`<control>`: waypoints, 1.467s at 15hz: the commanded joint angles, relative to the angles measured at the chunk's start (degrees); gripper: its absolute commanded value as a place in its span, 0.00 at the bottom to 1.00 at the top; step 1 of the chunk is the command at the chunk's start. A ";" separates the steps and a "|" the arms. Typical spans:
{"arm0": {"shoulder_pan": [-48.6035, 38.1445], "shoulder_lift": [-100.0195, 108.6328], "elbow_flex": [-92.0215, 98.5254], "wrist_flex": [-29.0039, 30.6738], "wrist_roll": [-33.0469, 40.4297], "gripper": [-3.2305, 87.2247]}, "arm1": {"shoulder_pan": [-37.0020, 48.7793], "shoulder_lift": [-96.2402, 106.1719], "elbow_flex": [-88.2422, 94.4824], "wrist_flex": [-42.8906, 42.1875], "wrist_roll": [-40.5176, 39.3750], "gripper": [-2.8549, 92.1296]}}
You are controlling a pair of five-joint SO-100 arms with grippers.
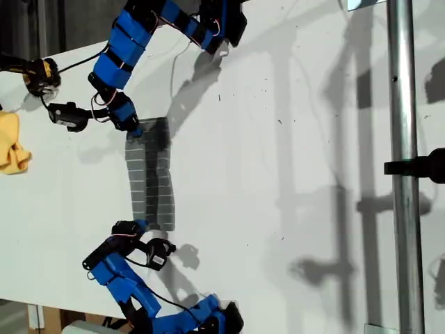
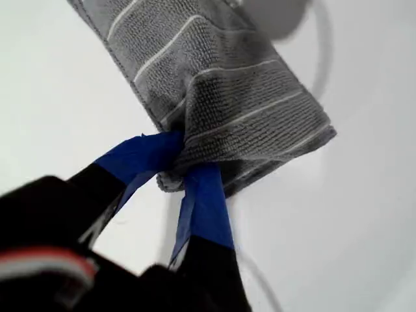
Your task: Grasp corners of a towel and fold twice.
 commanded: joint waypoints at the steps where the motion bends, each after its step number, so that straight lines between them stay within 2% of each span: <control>1: 1.67 -0.79 0.09 1.49 -2.11 0.02 | -0.70 3.60 0.18 1.41 1.14 0.03; 9: 1.14 -12.30 -6.24 6.86 -3.78 0.03 | 0.26 -11.87 -0.79 6.42 4.66 0.03; 11: 1.14 -13.62 -7.56 7.82 -3.60 0.06 | 1.14 -16.52 -4.75 10.11 5.27 0.04; 13: 1.05 -12.74 -7.47 9.14 -2.29 0.26 | 1.76 -16.44 -6.94 13.36 5.89 0.32; 14: 0.70 -11.07 -6.86 9.32 -1.76 0.35 | 2.46 -15.03 -7.38 14.50 6.06 0.38; 16: 0.18 -5.89 -5.45 9.58 -1.67 0.39 | 4.22 -10.02 -7.73 17.05 6.06 0.41; 19: 0.00 3.96 -1.49 9.49 -1.32 0.36 | 6.68 2.29 -6.59 20.57 5.80 0.42; 22: 0.09 16.44 8.00 6.94 -1.93 0.34 | 10.28 16.26 -0.97 22.15 6.24 0.40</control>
